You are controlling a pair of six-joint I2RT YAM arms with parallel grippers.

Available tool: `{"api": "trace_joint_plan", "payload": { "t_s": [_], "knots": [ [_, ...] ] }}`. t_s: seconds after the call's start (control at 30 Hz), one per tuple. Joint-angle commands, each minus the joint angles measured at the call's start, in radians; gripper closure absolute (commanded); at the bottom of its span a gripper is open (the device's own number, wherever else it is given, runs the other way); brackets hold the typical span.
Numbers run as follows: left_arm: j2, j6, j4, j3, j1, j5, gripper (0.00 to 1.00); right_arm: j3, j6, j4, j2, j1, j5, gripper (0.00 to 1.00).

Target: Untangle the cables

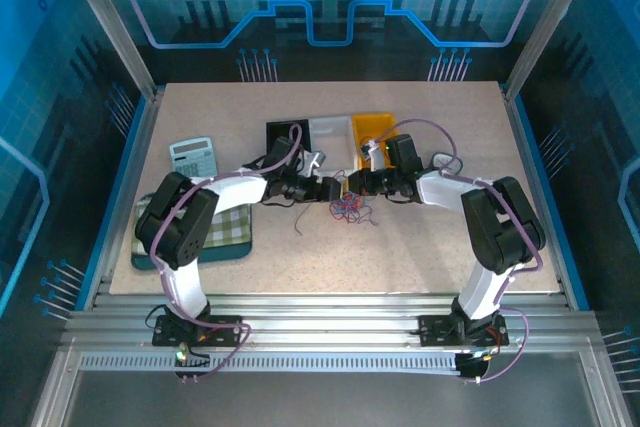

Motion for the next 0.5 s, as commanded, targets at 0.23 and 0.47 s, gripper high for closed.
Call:
{"api": "trace_joint_plan", "payload": {
  "t_s": [0.23, 0.47],
  "knots": [
    [-0.050, -0.028, 0.061, -0.024, 0.022, 0.078, 0.17, -0.006, 0.000, 0.009, -0.013, -0.003, -0.028, 1.00],
    [0.015, -0.042, 0.061, 0.025, 0.018, 0.048, 0.18, -0.009, -0.008, -0.002, -0.025, -0.003, -0.021, 1.00]
  ]
}}
